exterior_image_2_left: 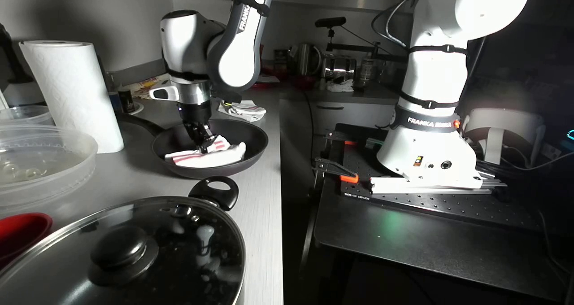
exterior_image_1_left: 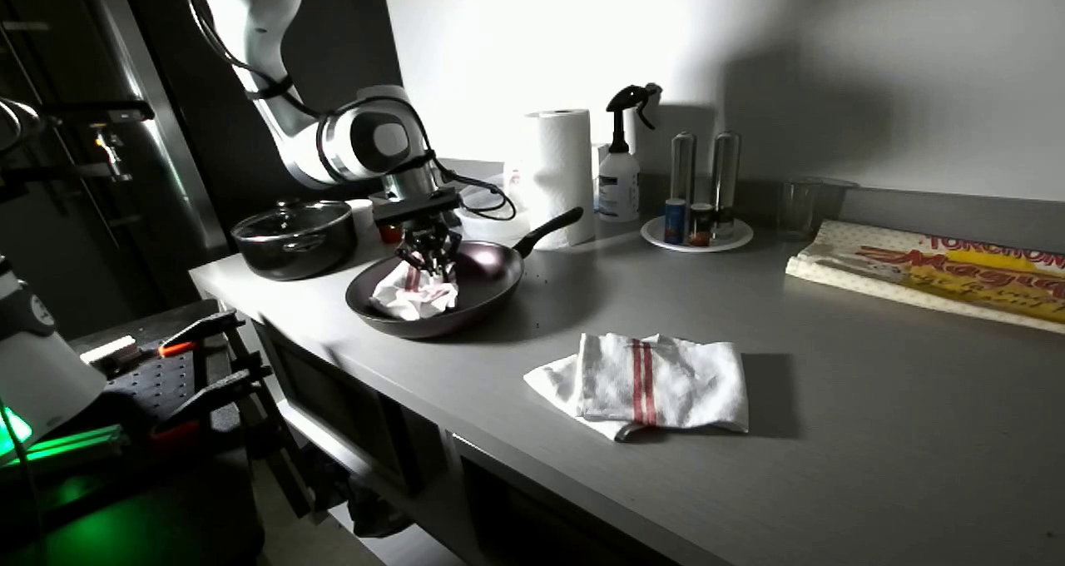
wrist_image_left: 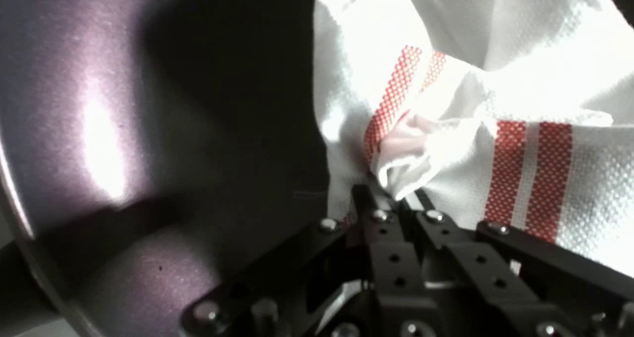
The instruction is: Clean the pan
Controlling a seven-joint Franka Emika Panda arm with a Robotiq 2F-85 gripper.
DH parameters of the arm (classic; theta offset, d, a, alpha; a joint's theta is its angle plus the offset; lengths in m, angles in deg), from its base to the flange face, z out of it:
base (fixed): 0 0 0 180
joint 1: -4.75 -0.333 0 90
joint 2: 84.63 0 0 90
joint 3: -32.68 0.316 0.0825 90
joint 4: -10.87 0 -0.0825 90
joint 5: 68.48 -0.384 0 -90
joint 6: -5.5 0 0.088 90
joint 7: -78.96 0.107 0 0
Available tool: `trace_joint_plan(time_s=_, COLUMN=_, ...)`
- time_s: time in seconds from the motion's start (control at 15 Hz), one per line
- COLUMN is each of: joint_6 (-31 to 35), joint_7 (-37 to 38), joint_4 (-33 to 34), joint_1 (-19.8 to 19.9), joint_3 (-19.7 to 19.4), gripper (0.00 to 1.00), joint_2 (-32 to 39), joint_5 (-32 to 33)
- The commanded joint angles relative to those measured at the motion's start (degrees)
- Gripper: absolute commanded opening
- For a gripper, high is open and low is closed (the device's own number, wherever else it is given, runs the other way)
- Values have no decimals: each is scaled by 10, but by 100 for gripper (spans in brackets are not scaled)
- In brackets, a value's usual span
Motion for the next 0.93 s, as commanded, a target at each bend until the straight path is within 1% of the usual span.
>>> trace_joint_plan(time_s=0.0, joint_6=-13, joint_7=-8, joint_4=-11, joint_1=15, joint_3=-5, gripper=2, joint_2=-4, joint_5=0)
trace_joint_plan(time_s=0.4, joint_6=-12, joint_7=-7, joint_4=8, joint_1=64, joint_3=-16, gripper=2, joint_2=8, joint_5=-23)
trace_joint_plan(time_s=0.67, joint_6=-17, joint_7=-14, joint_4=16, joint_1=104, joint_3=-14, gripper=2, joint_2=11, joint_5=-48)
trace_joint_plan(time_s=0.87, joint_6=-13, joint_7=-13, joint_4=14, joint_1=117, joint_3=-12, gripper=2, joint_2=8, joint_5=-56)
